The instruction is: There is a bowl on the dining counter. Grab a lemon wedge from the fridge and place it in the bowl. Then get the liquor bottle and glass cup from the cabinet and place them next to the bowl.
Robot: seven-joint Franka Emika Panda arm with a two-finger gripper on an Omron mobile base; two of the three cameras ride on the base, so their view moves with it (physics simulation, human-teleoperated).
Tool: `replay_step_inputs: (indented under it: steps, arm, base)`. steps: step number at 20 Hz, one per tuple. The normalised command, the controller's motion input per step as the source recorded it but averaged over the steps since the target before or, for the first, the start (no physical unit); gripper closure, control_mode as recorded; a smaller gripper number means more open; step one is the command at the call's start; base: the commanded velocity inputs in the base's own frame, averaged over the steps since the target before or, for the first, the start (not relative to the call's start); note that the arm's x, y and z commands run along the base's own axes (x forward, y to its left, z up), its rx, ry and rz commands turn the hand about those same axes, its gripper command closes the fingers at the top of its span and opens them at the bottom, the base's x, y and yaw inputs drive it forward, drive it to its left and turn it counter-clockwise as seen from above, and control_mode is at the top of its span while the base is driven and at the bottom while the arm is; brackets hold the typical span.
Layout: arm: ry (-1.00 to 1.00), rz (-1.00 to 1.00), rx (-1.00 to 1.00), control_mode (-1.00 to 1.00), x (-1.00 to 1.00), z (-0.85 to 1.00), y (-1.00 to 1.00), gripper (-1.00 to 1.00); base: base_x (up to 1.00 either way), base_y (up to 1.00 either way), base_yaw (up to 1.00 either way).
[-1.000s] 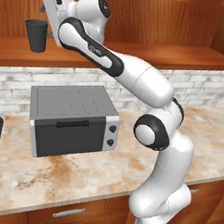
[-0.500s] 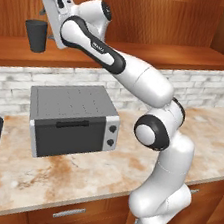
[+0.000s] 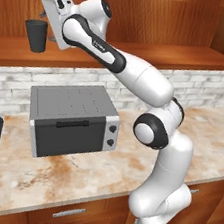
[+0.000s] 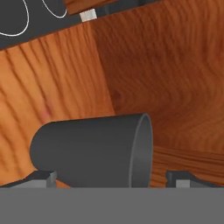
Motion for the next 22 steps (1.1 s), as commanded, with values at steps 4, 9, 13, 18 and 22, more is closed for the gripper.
replay_step_inputs:
  steps: [4, 9, 13, 18, 22]
  arm:
    - [0.04, 0.00, -0.03, -1.00, 0.05, -0.06, 0.09, -1.00]
    - [0.08, 0.00, -0.04, -1.00, 0.11, -0.09, 0.17, -1.00]
    - [0.08, 0.00, -0.03, -1.00, 0.09, -0.07, 0.13, -1.00]
    - [0.04, 0.00, -0.04, -1.00, 0.00, -0.05, 0.04, 1.00]
    - [0.00, 0.00, 0.00, -1.00, 0.00, 0.00, 0.00, 1.00]
  base:
    - [0.00, 0.00, 0.00]
    - [0.00, 0.00, 0.00]
    - [0.00, 0.00, 0.00]
    - [0.00, 0.00, 0.00]
    - [0.00, 0.00, 0.00]
